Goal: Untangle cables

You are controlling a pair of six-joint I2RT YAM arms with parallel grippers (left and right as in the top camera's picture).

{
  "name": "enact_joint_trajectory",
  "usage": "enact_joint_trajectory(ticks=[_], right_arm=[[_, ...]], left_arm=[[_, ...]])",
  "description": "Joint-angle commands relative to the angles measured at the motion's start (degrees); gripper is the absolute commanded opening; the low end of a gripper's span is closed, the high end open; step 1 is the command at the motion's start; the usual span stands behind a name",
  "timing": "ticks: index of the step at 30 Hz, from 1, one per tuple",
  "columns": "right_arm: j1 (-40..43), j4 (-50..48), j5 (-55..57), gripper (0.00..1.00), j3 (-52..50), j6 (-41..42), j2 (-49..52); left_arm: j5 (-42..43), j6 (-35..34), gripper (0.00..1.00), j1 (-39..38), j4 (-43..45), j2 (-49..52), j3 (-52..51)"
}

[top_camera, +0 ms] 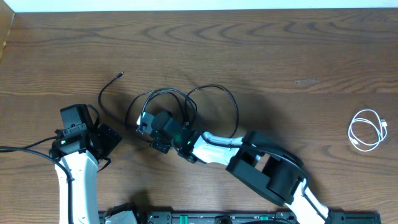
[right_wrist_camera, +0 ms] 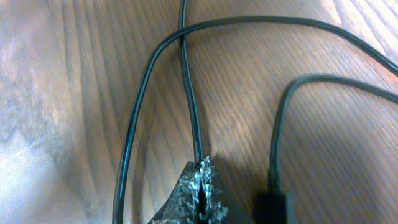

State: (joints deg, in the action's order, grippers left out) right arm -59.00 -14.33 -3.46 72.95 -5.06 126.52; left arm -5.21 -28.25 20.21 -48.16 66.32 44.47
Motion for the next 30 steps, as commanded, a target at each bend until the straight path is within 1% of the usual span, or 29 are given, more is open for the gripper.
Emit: enact_joint_trajectory(ticks=[1, 8, 11, 15, 18, 20, 25, 30], right_arm=[[0.55, 2.4, 0.94, 0.01, -0.24, -0.87, -6.58], [1.42, 8.31, 0.94, 0.01, -0.17, -2.78, -12.09], [2.36, 13.14, 1.01, 0.01, 0.04, -6.38, -14.71], [4.52, 21.99, 1.99, 0.01, 0.48, -7.82, -17.51], [6.16, 27.32, 2.01, 0.01, 0.5, -9.35, -17.59], [8.0, 32.89, 1.81, 0.01, 0.48, -10.49, -17.53], [10.43, 38.45, 1.25, 0.01, 0.44, -10.43, -17.51], [11.34, 43.41, -3.06, 0.01, 0.44, -10.64, -17.51]], left_arm=[[-0.33, 0.76, 0.98, 0.31, -0.22, 0.13, -0.11], [-0.33, 0.76, 0.98, 0.31, -0.22, 0.13, -0.11], [-0.33, 0.76, 0.98, 0.31, -0.22, 0.13, -0.11], [-0.33, 0.76, 0.98, 0.31, -0.22, 0.13, -0.11], [-0.33, 0.76, 0.98, 0.31, -0.22, 0.13, -0.11], [-0.33, 0.76, 0.98, 0.31, -0.22, 0.13, -0.11], [-0.33, 0.76, 0.98, 0.31, -0.22, 0.13, -0.11], [-0.33, 0.76, 0.98, 0.31, -0.22, 0.13, -0.11]])
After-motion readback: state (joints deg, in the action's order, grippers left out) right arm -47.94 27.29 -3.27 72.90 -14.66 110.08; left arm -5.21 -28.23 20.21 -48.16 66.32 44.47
